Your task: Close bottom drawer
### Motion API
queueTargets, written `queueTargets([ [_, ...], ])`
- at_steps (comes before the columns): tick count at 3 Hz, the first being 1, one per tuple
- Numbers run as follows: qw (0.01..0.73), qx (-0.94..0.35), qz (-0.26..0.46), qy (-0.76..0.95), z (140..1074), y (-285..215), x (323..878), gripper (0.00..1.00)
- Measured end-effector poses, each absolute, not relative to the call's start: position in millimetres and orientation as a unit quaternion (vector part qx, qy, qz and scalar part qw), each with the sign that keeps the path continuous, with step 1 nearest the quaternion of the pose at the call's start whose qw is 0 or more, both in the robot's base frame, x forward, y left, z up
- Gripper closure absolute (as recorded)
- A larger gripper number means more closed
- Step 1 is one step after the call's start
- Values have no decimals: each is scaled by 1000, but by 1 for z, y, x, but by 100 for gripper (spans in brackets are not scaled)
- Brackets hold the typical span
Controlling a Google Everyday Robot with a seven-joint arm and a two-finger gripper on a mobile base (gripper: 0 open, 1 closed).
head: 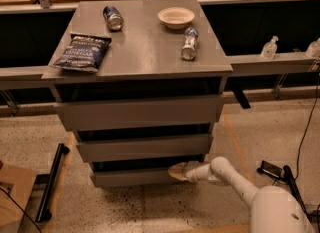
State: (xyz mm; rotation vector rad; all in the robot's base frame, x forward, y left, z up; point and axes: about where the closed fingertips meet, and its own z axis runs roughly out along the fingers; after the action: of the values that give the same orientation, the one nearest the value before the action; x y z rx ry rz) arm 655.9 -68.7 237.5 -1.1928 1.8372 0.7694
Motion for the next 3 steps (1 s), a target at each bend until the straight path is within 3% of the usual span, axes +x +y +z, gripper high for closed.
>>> queueTargets([
  [2,313,-444,376,751,212,-88,596,100],
  [3,324,-429,373,756,182,-84,588,100],
])
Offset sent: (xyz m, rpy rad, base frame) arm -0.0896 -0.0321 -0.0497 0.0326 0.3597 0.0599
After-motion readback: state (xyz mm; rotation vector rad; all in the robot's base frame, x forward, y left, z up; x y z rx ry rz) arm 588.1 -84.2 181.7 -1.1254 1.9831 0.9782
